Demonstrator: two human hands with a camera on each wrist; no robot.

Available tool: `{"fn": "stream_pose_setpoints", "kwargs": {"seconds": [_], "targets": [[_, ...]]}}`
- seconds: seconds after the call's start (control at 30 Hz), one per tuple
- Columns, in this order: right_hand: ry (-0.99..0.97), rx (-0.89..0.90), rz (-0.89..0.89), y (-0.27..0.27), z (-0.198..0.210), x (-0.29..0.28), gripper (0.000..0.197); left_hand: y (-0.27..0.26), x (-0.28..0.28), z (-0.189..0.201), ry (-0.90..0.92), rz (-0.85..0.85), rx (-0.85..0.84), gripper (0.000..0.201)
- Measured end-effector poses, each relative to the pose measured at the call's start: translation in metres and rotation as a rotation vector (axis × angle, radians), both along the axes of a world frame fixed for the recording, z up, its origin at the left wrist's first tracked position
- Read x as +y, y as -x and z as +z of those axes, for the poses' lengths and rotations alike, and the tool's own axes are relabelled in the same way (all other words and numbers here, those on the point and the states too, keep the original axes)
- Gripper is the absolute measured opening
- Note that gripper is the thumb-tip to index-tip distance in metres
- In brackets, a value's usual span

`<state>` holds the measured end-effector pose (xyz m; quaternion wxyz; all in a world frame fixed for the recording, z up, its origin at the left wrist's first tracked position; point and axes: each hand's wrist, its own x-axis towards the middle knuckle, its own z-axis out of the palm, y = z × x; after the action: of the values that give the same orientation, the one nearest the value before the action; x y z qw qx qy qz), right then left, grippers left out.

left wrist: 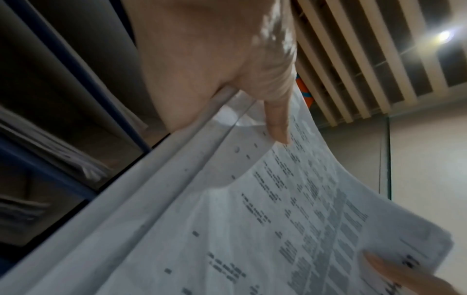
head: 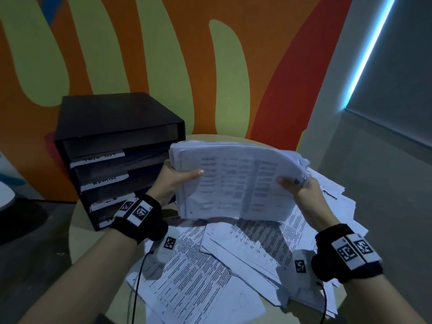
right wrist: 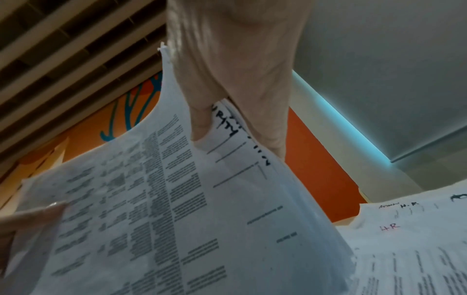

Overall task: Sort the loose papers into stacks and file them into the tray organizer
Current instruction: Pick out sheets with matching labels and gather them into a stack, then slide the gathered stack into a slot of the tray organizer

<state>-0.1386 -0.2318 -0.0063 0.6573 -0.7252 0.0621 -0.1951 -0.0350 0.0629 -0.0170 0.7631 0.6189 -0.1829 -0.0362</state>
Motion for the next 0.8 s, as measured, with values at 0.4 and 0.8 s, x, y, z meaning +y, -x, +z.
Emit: {"fn": "stream_pose_setpoints", "kwargs": {"seconds": [0.4,0.8], "targets": [[0.205,0.133,0.007,-0.009,-0.02,0.011,0.005,0.003,0.02,-0.03,-0.4,0.165,0.005,0.036],[0.022,0.5,0.206,-0.01,-0.019,0.027,0.018,-0.013,0.129,0.051,-1.175,1.09,-0.661,0.04]]}}
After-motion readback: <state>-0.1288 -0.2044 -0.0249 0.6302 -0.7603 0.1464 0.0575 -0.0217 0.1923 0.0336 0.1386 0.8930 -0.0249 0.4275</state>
